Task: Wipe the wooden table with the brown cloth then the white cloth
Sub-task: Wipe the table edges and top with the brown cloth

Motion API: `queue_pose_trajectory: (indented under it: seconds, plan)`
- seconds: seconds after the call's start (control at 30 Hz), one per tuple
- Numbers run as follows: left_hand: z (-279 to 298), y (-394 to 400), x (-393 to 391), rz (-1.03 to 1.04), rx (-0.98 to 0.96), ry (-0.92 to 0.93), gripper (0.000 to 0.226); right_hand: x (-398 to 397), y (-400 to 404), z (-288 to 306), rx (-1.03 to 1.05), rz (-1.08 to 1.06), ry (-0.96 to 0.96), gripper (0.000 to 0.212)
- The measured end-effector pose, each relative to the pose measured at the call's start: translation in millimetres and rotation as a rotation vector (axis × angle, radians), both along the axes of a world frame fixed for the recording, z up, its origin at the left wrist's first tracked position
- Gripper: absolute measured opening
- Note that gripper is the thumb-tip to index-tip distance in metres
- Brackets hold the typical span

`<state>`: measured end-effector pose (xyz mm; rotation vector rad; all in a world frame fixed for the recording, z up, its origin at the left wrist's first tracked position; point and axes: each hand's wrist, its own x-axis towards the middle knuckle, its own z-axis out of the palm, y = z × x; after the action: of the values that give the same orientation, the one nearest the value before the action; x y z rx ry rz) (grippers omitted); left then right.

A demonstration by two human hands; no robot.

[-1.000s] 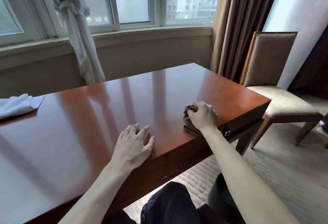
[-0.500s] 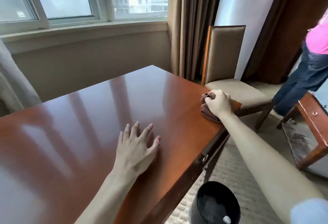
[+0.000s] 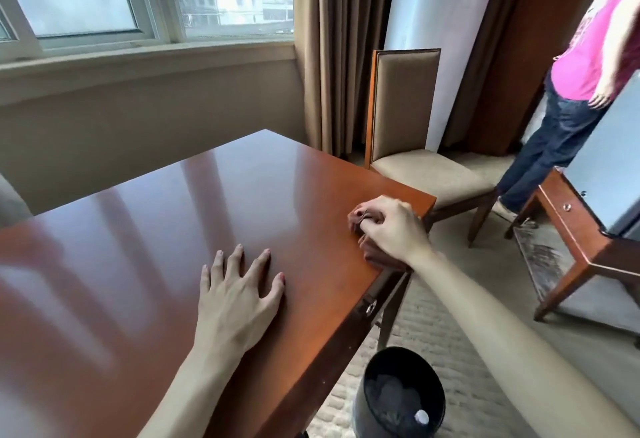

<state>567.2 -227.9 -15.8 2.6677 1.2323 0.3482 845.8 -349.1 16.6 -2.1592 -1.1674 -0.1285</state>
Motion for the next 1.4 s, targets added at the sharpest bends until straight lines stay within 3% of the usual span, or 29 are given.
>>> queue_pose_trajectory:
  seconds: [0.13,0.23,0.3,0.43,0.5,0.7,0.83,1.13,1.2,1.4]
  plan:
    - [-0.2,0.4,0.7,0.002,-0.002,-0.002,0.069,71.5,28.7,0.2,-0.049,-0.385,0.012,0.021]
    - [0.1,0.3,2.7,0.000,-0.001,0.003,0.066,63.8,56.9,0.0,-0.110,-0.494,-0.051,0.024]
    - [-0.1,-0.1,3.1,-0.001,-0.001,-0.006,0.068,33.7,70.8,0.6,-0.075,-0.404,-0.060,0.023]
    - [-1.5,1.5,2.7,0.000,0.009,0.013,0.070,-32.3,81.5,-4.5,-0.114,0.076,-0.129,0.024]
    - [-1.8,1.7,2.8,0.003,0.016,0.009,0.072,-31.9,83.7,-1.6,-0.103,0.201,-0.074,0.029]
    - [-0.9,0.9,1.5,0.007,0.014,0.008,0.072,41.7,104.5,1.2,-0.030,-0.175,0.021,0.026]
    - [-0.5,1.6,2.0,0.008,0.017,0.006,0.072,14.5,95.4,-6.8,-0.027,-0.266,-0.007,0.020]
    - [3.7,-1.5,-0.8,-0.012,-0.006,-0.004,0.078,-31.3,-5.8,-0.5,-0.091,0.231,-0.031,0.032]
    - [3.7,-0.9,-1.1,-0.018,-0.004,-0.002,0.077,0.4,-6.6,3.1,-0.080,0.147,-0.035,0.030]
    - [0.7,0.0,-1.4,-0.022,0.003,-0.006,0.074,75.4,32.6,-4.4,-0.056,-0.379,-0.049,0.008]
